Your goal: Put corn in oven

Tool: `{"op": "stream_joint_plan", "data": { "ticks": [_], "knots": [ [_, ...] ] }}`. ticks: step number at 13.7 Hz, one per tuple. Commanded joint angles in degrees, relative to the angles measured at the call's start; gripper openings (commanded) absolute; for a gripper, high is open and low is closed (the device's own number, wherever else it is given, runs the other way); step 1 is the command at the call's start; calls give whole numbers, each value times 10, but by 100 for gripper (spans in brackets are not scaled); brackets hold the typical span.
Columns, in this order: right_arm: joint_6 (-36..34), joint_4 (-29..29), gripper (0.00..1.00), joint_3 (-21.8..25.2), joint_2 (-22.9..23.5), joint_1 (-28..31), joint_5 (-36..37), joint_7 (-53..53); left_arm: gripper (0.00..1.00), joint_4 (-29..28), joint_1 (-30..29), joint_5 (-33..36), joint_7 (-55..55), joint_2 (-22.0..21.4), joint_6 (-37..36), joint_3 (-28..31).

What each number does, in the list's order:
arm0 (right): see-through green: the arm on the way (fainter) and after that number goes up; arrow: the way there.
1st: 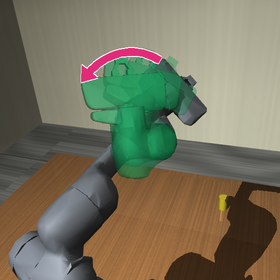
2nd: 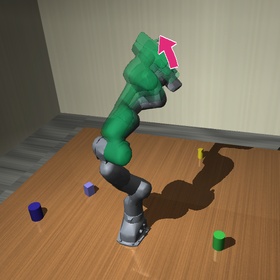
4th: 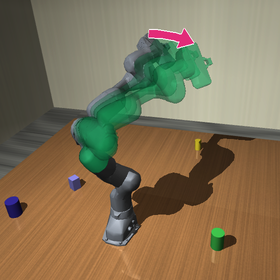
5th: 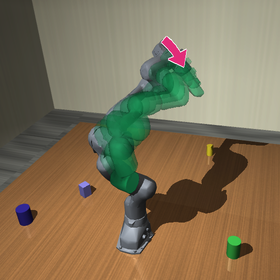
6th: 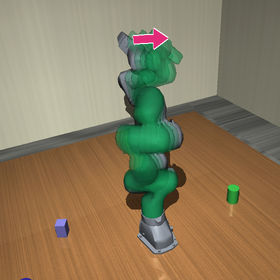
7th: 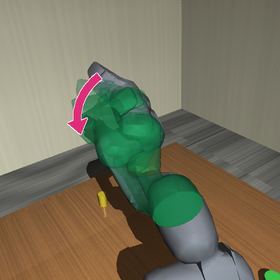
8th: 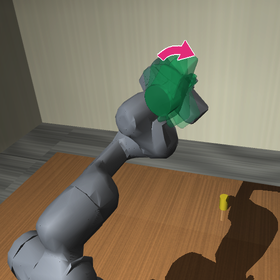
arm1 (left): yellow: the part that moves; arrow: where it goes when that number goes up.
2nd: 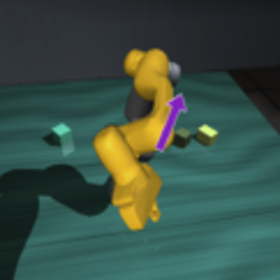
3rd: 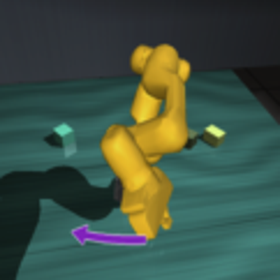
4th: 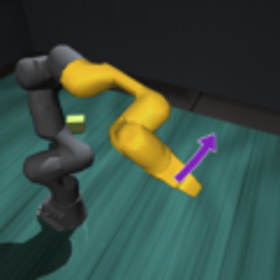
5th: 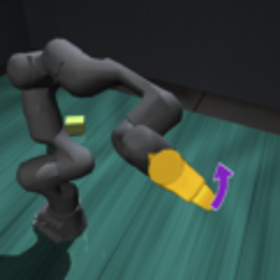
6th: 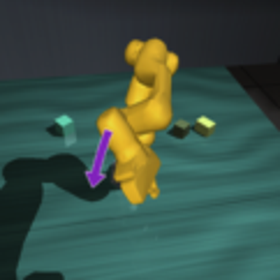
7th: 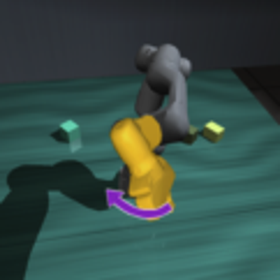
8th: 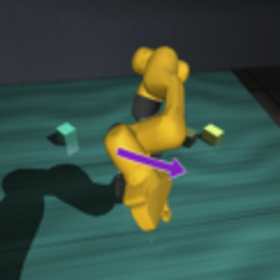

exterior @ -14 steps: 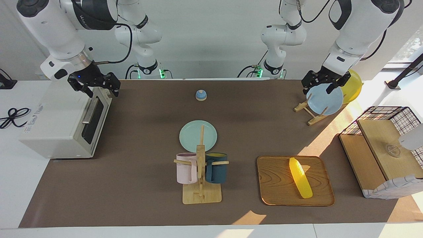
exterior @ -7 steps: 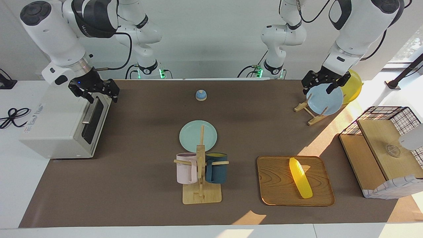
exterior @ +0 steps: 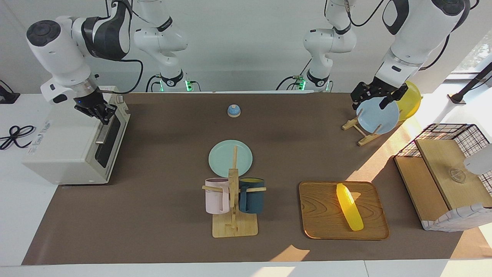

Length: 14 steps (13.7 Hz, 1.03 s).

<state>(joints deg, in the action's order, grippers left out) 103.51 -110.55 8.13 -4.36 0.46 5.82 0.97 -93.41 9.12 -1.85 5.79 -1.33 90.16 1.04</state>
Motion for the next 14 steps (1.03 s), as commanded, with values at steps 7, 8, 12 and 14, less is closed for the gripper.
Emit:
{"op": "stream_joint_plan", "data": {
  "ticks": [7,8,12,14],
  "knots": [
    [47,-62,0,-3,-21,18,17,-10,100,-15,-2,9,1,-16,8,-4],
    [49,-66,0,-3,-21,22,17,-15,100,-15,-2,9,1,-16,8,-3],
    [59,-71,0,-3,-20,31,33,-64,100,-14,-2,9,1,-15,9,-3],
    [60,-78,0,-4,-20,43,32,-66,100,-14,-1,10,-1,-15,12,-3]
  ]
}}
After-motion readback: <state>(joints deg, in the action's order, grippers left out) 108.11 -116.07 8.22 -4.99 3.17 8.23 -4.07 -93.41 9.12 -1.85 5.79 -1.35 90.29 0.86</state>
